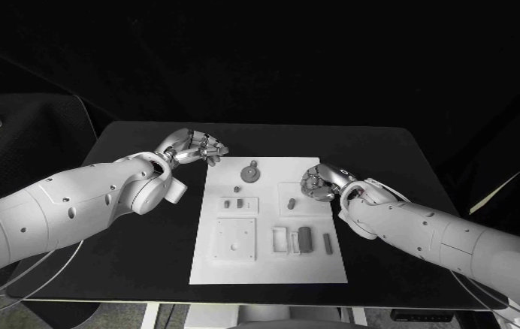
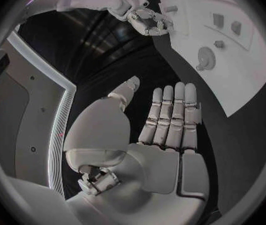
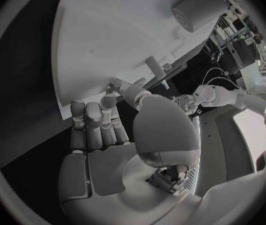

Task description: Assemble the parts on the task board

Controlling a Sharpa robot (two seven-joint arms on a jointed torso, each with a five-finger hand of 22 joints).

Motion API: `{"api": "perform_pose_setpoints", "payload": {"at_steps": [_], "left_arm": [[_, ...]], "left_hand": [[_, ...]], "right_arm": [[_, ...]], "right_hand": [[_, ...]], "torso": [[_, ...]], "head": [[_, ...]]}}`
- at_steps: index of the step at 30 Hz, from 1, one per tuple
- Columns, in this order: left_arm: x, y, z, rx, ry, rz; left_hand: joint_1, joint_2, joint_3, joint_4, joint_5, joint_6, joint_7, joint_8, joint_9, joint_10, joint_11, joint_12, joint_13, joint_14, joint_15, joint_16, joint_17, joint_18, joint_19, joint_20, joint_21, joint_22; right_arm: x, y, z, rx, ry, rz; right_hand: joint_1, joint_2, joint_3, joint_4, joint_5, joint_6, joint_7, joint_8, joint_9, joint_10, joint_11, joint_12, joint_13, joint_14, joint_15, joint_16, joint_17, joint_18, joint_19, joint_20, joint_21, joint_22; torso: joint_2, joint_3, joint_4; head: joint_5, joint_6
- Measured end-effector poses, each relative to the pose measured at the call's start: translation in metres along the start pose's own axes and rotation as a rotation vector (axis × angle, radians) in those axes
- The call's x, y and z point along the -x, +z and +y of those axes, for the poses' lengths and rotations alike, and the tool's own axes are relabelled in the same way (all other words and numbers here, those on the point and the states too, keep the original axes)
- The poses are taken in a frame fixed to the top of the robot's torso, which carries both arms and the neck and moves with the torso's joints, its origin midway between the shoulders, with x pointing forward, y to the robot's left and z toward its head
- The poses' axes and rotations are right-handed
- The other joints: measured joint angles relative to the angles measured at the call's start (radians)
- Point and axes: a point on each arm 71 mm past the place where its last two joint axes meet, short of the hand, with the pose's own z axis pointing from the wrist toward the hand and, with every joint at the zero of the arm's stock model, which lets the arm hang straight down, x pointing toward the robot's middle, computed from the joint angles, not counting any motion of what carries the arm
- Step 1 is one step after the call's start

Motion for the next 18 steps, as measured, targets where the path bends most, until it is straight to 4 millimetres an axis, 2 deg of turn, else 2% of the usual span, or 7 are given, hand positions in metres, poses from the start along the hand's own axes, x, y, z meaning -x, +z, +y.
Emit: {"api": "perform_pose_setpoints", "payload": {"at_steps": [18], "left_arm": [[0.0007,0.0,0.0003,0.001,0.001,-0.002]], "left_hand": [[0.0,0.0,0.0,0.0,0.0,0.0,0.0,0.0,0.001,0.0,0.0,0.0,0.001,0.0,0.0,0.0,0.0,0.0,0.0,0.0,0.0,0.0]], "right_arm": [[-0.0003,-0.0017,0.0001,0.006,-0.006,-0.007]], "right_hand": [[0.001,0.001,0.016,0.008,-0.001,0.004,-0.004,0.0,0.0,0.014,0.0,0.0,-0.003,0.007,-0.007,0.004,0.0,0.0,0.009,-0.002,0.0,0.0]], "torso": [[0.0,-0.0003,-0.0001]], "head": [[-0.002,-0.001]]}}
